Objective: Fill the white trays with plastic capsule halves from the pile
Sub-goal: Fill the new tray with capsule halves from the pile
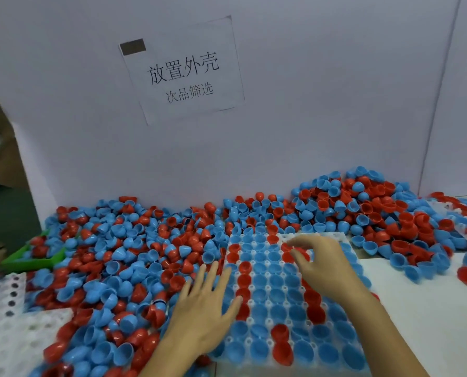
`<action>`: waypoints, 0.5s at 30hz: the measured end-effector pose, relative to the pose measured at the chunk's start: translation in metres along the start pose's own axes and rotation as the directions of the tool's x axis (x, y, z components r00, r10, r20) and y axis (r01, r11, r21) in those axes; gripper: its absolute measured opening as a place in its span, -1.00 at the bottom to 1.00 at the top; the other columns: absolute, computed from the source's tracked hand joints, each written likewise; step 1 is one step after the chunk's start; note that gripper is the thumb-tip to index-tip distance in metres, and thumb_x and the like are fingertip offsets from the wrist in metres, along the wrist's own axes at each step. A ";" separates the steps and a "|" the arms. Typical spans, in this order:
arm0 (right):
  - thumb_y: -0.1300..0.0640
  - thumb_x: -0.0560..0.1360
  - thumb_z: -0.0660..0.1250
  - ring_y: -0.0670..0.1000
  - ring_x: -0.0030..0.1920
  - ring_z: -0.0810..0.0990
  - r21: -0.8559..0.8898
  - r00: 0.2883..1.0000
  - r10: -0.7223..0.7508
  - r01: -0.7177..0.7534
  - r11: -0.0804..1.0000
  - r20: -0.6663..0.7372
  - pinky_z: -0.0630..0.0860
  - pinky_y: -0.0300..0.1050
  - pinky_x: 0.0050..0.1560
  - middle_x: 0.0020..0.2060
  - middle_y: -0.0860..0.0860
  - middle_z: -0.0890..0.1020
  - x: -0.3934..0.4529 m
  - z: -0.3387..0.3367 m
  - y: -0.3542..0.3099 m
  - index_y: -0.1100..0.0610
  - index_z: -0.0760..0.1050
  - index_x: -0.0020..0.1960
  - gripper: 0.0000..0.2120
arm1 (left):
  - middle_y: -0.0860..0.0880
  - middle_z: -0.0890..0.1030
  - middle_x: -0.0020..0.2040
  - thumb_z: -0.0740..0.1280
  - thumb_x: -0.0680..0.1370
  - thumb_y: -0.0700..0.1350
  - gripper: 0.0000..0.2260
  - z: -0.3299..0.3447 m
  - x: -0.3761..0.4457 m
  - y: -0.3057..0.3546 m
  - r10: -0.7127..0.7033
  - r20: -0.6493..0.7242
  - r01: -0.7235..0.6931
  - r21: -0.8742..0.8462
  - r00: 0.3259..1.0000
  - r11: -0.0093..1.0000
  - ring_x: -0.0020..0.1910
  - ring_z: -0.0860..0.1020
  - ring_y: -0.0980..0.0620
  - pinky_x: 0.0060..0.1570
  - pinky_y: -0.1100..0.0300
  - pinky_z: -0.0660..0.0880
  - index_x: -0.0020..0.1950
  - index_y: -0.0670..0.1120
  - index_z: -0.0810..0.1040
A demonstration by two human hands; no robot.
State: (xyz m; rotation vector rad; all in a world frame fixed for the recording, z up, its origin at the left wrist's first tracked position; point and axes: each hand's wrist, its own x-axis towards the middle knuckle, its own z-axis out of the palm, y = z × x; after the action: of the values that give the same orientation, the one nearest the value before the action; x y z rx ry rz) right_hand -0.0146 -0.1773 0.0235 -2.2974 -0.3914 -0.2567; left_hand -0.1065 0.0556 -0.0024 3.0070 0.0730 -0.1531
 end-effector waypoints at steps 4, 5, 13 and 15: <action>0.18 0.55 0.39 -0.36 0.00 0.53 0.139 0.987 -0.006 0.029 0.990 -0.161 0.39 -0.47 0.01 -0.05 -0.31 0.62 -0.004 -0.014 0.010 -0.06 0.66 0.09 -0.80 | 0.20 0.01 0.60 -0.06 0.62 0.35 -0.39 -0.012 0.018 -0.013 -0.060 -0.213 0.044 -0.082 0.975 0.996 0.63 0.00 0.05 0.56 0.01 0.06 0.63 0.17 -0.01; 0.19 0.55 0.39 -0.32 0.00 0.57 0.198 0.981 0.011 0.028 0.980 -0.195 0.42 -0.43 0.01 -0.06 -0.30 0.64 -0.003 -0.019 0.011 -0.08 0.66 0.07 -0.80 | 0.21 0.27 0.50 0.04 0.63 0.28 -0.48 -0.022 0.030 -0.017 -0.091 -0.301 0.051 -0.136 0.949 0.989 0.53 0.27 0.04 0.46 0.04 0.29 0.57 0.15 0.21; 0.28 0.54 0.37 -0.24 -0.09 0.65 0.392 0.961 0.132 -0.028 0.919 -0.243 0.55 -0.21 -0.01 -0.20 -0.21 0.71 -0.002 -0.032 0.030 -0.08 0.67 -0.07 -0.74 | -0.01 0.00 0.65 0.32 0.51 -0.14 -0.29 -0.072 0.138 -0.064 -0.051 0.141 0.053 -0.011 0.989 0.999 0.59 0.05 -0.23 0.47 -0.21 0.28 0.57 0.31 0.14; 0.28 0.54 0.37 -0.26 -0.09 0.64 0.377 0.960 0.128 -0.026 0.926 -0.248 0.54 -0.23 -0.06 -0.20 -0.27 0.70 0.000 -0.034 0.033 -0.09 0.67 -0.08 -0.73 | -0.03 -0.06 0.66 0.30 0.54 -0.13 -0.28 -0.069 0.153 -0.073 -0.068 0.261 0.053 0.066 0.963 0.996 0.60 0.01 -0.27 0.48 -0.22 0.25 0.58 0.34 0.08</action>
State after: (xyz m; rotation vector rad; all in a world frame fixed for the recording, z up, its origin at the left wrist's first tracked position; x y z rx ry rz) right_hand -0.0048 -0.2234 0.0246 -1.8694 -0.1885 -0.4120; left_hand 0.0488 0.1434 0.0408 3.0115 0.1358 -0.5689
